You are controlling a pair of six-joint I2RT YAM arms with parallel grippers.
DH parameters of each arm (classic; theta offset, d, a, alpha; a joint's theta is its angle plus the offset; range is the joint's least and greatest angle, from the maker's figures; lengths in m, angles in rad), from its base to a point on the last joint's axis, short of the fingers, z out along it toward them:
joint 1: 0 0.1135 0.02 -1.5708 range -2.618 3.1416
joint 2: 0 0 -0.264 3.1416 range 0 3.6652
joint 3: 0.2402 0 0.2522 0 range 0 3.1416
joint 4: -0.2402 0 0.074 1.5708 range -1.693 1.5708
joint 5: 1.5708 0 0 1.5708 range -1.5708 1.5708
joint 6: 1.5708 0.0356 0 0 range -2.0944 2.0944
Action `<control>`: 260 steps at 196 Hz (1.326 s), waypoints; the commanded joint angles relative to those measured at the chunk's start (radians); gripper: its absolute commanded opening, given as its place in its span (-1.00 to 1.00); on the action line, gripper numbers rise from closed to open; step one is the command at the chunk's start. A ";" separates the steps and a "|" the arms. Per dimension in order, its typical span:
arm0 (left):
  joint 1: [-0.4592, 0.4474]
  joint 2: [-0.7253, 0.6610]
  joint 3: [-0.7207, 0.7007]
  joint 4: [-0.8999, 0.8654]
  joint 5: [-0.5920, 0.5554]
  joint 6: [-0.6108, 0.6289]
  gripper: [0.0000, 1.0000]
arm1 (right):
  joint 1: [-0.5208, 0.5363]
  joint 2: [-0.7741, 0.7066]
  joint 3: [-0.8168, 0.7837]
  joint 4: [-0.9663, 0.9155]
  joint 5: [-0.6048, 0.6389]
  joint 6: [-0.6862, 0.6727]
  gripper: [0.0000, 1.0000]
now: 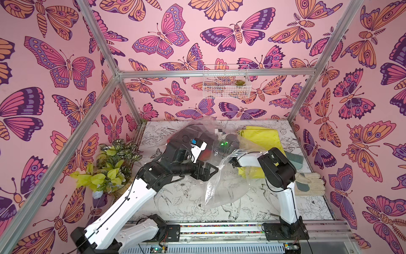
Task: Take the trousers out of the vacuum bag
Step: Take out the trousers from the vacuum bag.
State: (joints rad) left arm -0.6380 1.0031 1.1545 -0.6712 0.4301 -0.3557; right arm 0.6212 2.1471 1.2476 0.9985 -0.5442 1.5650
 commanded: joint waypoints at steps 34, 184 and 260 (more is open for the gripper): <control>0.121 -0.028 -0.046 -0.088 -0.110 -0.076 1.00 | 0.006 -0.178 -0.083 0.242 -0.163 0.045 -1.00; 0.290 0.200 -0.121 0.026 -0.281 -0.184 1.00 | 0.003 -0.758 -0.474 -0.645 -0.013 -0.406 -1.00; 0.342 0.465 -0.127 0.262 -0.268 -0.201 0.88 | 0.004 -0.857 -0.608 -0.673 0.014 -0.480 -1.00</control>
State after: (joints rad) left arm -0.3153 1.4006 1.0363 -0.5175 0.1642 -0.5518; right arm 0.6243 1.3334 0.6449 0.3279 -0.5308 1.1492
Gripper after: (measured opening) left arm 0.945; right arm 0.134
